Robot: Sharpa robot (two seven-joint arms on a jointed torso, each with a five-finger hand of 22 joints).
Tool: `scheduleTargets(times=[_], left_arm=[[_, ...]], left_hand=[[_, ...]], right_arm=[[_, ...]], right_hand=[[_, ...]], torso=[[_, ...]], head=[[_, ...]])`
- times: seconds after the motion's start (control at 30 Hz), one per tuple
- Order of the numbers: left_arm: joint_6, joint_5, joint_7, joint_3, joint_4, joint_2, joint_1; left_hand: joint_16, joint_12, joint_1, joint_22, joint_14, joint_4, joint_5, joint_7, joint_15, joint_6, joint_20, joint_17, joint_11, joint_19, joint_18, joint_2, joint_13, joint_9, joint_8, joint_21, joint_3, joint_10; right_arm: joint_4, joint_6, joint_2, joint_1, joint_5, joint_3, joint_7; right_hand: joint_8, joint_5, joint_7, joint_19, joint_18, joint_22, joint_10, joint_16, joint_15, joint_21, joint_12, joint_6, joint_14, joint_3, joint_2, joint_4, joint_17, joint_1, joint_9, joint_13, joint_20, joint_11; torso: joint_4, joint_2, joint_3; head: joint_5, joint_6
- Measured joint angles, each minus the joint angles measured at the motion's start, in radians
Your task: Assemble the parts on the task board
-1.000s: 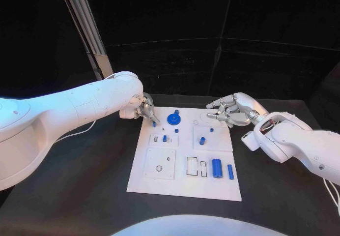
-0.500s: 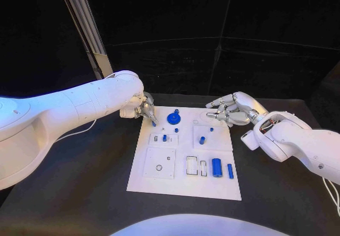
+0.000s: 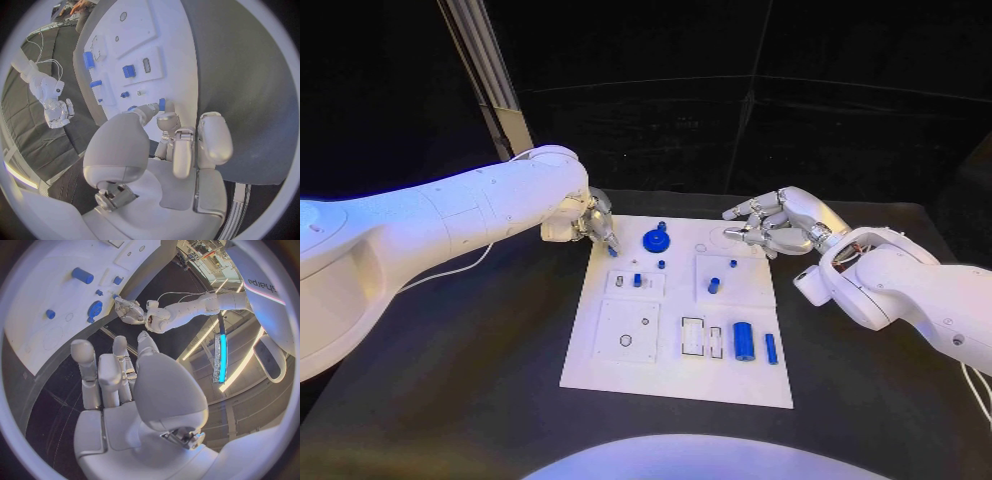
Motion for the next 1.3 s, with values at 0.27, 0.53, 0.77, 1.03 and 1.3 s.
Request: scheduleTargets(times=[0.27, 0.53, 0.77, 1.03, 1.3], left_arm=[[-0.086, 0.024, -0.005, -0.001, 0.120, -0.076, 0.000], [-0.177, 0.036, -0.007, -0.003, 0.272, -0.153, -0.007], [-0.244, 0.032, -0.007, -0.006, 0.368, -0.197, -0.023], [-0.283, 0.022, -0.011, -0.016, 0.425, -0.217, -0.035], [-0.286, 0.015, -0.023, -0.021, 0.438, -0.220, -0.039]], left_hand=[[0.000, 0.004, -0.029, 0.006, 0.000, -0.011, 0.029, -0.003, 0.000, 0.011, 0.000, 0.000, -0.002, 0.000, 0.000, -0.005, 0.004, 0.000, 0.006, 0.004, 0.017, 0.009], [0.000, 0.004, -0.041, 0.007, 0.000, -0.015, 0.049, -0.008, 0.000, 0.023, 0.000, 0.000, -0.004, 0.000, 0.000, -0.017, 0.001, 0.000, 0.010, 0.004, 0.027, 0.011], [0.000, 0.004, -0.047, 0.008, 0.000, -0.025, 0.049, -0.010, 0.000, 0.029, 0.000, 0.000, -0.005, 0.000, 0.000, -0.023, -0.005, -0.001, 0.010, 0.004, 0.036, 0.013], [0.000, 0.004, -0.062, 0.008, 0.000, -0.038, 0.048, -0.014, 0.000, 0.037, 0.000, 0.000, -0.004, 0.000, 0.000, -0.026, -0.006, -0.001, 0.010, 0.004, 0.057, 0.014], [0.000, 0.004, -0.070, 0.008, 0.000, -0.047, 0.047, -0.015, 0.000, 0.038, 0.000, 0.000, -0.004, 0.000, 0.000, -0.026, -0.007, -0.002, 0.010, 0.004, 0.067, 0.014]], right_arm=[[-0.002, 0.001, -0.005, 0.000, 0.000, 0.000, 0.000], [-0.004, 0.003, -0.006, 0.000, 0.000, 0.000, -0.001], [-0.007, 0.004, -0.007, 0.000, 0.000, 0.000, -0.001], [-0.010, 0.004, -0.009, 0.000, 0.000, 0.000, -0.002], [-0.010, 0.005, -0.011, 0.000, 0.000, 0.000, -0.003]], right_hand=[[0.000, 0.000, 0.000, 0.000, 0.000, 0.000, 0.000, 0.000, 0.000, 0.000, 0.000, 0.000, 0.000, 0.000, 0.000, 0.000, 0.000, 0.000, 0.000, 0.000, 0.000, 0.000], [0.000, 0.000, 0.000, 0.000, 0.000, 0.000, 0.000, 0.000, 0.000, 0.000, 0.000, 0.000, 0.000, 0.000, 0.000, 0.000, 0.000, 0.000, 0.000, 0.000, 0.000, 0.000], [0.000, 0.000, 0.000, 0.000, 0.000, -0.003, 0.000, -0.005, 0.000, 0.000, 0.000, 0.000, 0.000, -0.003, 0.006, -0.003, 0.000, 0.007, 0.000, -0.002, 0.000, 0.000], [0.000, -0.041, 0.000, 0.000, 0.000, -0.005, 0.000, -0.005, 0.000, -0.004, 0.005, 0.000, 0.000, -0.012, 0.011, 0.001, 0.002, 0.011, 0.000, -0.005, 0.000, 0.000], [0.000, -0.041, 0.000, 0.000, 0.000, -0.005, 0.000, -0.005, 0.000, -0.004, 0.005, 0.000, 0.000, -0.012, 0.011, 0.001, 0.002, 0.011, 0.000, -0.005, 0.000, 0.000]], torso=[[0.0026, -0.001, -0.0001], [0.0066, -0.004, 0.0006], [0.0083, -0.005, 0.0017], [0.0084, -0.005, 0.0020], [0.0061, -0.004, 0.0015]], head=[[0.000, 0.003], [0.002, 0.004], [0.008, 0.006], [0.012, 0.010], [0.010, 0.011]])
